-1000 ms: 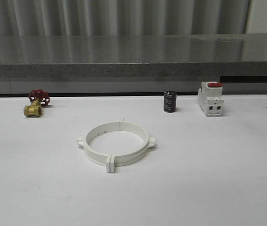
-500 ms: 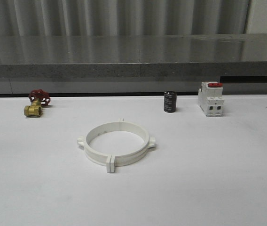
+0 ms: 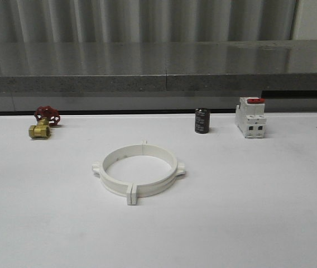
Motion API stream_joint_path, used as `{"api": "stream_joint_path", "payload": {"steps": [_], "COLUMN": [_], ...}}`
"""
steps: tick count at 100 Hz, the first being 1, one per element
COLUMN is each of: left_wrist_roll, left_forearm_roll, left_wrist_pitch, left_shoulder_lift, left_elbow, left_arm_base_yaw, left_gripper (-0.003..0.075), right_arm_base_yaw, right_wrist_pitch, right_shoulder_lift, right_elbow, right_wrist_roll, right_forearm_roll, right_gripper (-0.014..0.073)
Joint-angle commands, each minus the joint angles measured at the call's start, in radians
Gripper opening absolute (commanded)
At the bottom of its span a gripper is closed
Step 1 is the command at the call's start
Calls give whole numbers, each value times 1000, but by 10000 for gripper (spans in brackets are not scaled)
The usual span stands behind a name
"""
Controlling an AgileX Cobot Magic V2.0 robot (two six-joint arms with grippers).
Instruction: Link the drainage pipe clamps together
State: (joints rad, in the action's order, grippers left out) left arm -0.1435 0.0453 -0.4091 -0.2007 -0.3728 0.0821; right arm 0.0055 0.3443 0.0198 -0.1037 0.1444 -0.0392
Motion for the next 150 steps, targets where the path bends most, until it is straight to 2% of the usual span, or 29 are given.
{"api": "stream_joint_path", "payload": {"steps": [1, 35, 66, 150], "left_wrist_roll": [1, 1, 1, 1], "left_forearm_roll": [2, 2, 2, 2], "left_wrist_pitch": [83, 83, 83, 83], "left_shoulder_lift": [-7, -7, -7, -7], "left_elbow": [-24, -24, -24, -24], "left_arm_base_yaw": [-3, -3, -3, -3], "left_gripper": [-20, -20, -20, -20], "right_arm_base_yaw": [-5, 65, 64, 64], "right_wrist_pitch": [-99, -199, -302, -300], "right_shoulder_lift": [-47, -51, -51, -51], "right_elbow": [6, 98, 115, 115], "right_wrist_roll": [-12, -24, -24, -24], "right_forearm_roll": [13, 15, 15, 15], "right_gripper": [-69, -69, -69, -69]}}
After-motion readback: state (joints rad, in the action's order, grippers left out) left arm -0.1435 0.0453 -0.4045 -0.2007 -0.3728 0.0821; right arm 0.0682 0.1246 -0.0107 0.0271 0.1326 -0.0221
